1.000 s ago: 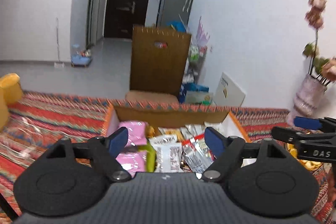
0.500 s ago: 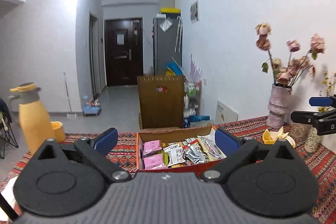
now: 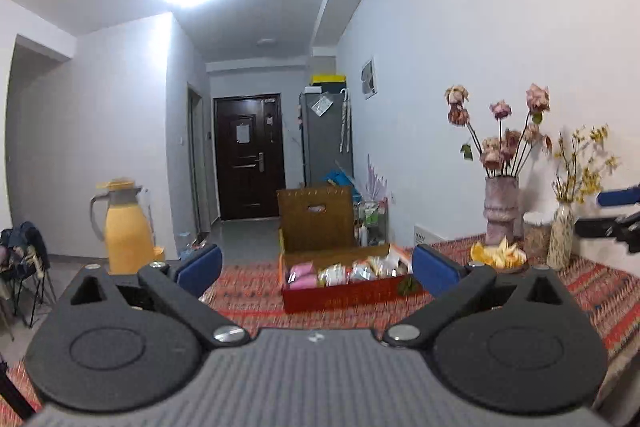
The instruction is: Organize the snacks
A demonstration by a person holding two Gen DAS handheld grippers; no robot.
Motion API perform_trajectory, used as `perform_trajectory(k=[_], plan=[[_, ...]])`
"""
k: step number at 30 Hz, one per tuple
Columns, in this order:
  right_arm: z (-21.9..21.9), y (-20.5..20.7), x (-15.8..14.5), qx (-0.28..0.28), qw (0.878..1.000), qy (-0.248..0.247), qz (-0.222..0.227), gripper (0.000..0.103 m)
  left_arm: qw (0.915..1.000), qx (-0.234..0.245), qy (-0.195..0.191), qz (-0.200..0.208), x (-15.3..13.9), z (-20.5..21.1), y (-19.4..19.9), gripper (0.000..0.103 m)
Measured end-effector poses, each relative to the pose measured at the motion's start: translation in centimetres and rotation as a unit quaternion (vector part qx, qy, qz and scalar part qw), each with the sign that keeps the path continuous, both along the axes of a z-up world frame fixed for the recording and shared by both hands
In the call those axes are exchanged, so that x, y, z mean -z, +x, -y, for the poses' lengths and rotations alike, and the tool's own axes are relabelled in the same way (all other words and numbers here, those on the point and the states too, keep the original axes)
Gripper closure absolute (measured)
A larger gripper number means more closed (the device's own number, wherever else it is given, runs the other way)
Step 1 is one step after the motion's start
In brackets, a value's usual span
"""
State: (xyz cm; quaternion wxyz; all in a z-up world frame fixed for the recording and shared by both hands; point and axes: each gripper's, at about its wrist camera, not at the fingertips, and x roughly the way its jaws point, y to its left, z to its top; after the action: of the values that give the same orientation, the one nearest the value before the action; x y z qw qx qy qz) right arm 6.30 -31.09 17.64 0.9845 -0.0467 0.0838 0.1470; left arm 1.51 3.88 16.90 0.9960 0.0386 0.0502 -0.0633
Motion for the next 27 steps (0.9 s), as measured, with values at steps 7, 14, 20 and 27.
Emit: perform_trajectory(k=[7,14,20,27], plan=[[-1.3,-5.7,7.1,0.025,0.999,-0.010,0.020,0.000,0.9968,-0.075,-0.019,-0.018,8.6,-0.7,-3.6,0.000],[-4.7,-6.1,13.9,0.061,0.998,0.026,-0.019,0.000,0.9924,-0.098,-0.008,-0.074,15.1,2.4,-2.3,0.000],[-8.4,-5.7,15.8,0.033,0.997,0.031,-0.057,0.000,0.9931,-0.068,-0.002,-0.096,16.2,3.8,-2.6,0.000],[-8.4,-5.6,15.9,0.031,0.997,0.042,-0.059,0.000,0.9939,-0.075,0.004,-0.081,15.7,3.6,-2.8,0.000]])
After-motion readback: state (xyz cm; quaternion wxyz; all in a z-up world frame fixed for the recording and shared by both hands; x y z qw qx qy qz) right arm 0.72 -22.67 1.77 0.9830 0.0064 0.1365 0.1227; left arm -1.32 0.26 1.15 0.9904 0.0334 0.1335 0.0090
